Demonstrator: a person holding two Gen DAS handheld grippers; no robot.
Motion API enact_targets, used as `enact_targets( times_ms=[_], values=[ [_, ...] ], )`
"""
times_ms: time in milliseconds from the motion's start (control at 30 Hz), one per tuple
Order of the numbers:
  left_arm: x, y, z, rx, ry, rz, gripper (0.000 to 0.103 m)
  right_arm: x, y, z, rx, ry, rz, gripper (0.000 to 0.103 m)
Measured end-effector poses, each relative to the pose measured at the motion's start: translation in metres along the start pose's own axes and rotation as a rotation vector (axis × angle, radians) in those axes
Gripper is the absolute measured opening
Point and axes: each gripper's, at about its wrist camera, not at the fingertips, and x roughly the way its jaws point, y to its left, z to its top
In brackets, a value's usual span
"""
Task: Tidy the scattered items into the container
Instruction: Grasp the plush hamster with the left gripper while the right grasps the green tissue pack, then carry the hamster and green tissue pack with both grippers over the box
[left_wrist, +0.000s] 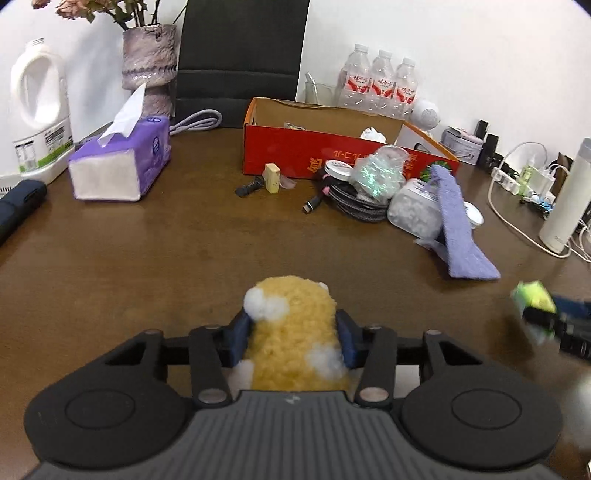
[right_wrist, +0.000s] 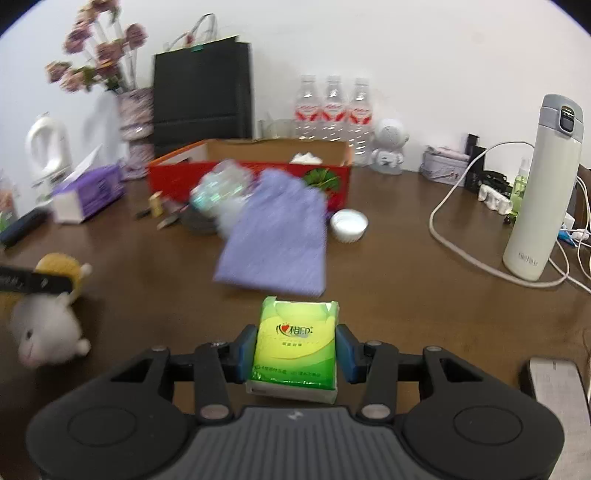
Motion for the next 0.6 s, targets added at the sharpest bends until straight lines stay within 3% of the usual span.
enact_targets(
  times_ms=[100, 167, 200, 267, 300, 367, 400, 433, 533, 600],
  values=[
    [-0.016, -0.008, -0.015, 0.038, -0.007, 0.028, 0.052, -0.013, 0.015, -0.011, -0.034, 0.007, 0.034, 0.045],
    [-0.022, -0.014, -0.020, 0.065, -0.016, 0.053, 0.061, -0.016, 0.022, -0.014, -0.049, 0.011, 0.044, 0.046],
    [-0.021, -0.015, -0.022, 0.069, -0.023, 0.056, 0.071, -0.015, 0.025, -0.015, -0.044, 0.010, 0.058, 0.049],
    [-0.018, -0.017, -0.024, 0.065, -0.024, 0.065, 0.068, -0.014, 0.029, -0.017, -0.043, 0.013, 0.079, 0.057],
    [-0.017, -0.017, -0.026, 0.053, -0.026, 0.066, 0.056, -0.012, 0.031, -0.017, -0.045, 0.014, 0.076, 0.061],
    [-0.018, -0.017, -0.027, 0.032, -0.045, 0.066, 0.052, -0.008, 0.030, -0.017, -0.036, 0.028, 0.069, 0.060],
    [-0.020, -0.018, -0.029, 0.029, -0.055, 0.062, 0.051, -0.007, 0.028, -0.017, -0.033, 0.033, 0.073, 0.056],
    [-0.023, -0.019, -0.031, 0.017, -0.068, 0.057, 0.051, -0.006, 0.028, -0.018, -0.035, 0.042, 0.076, 0.043],
    [-0.034, -0.026, -0.041, 0.003, -0.098, 0.022, 0.050, -0.011, 0.030, -0.020, -0.054, 0.036, 0.083, 0.043],
    [-0.048, -0.032, -0.047, 0.002, -0.146, 0.030, 0.050, -0.024, 0.032, -0.020, -0.038, -0.014, 0.084, 0.043]
  ],
)
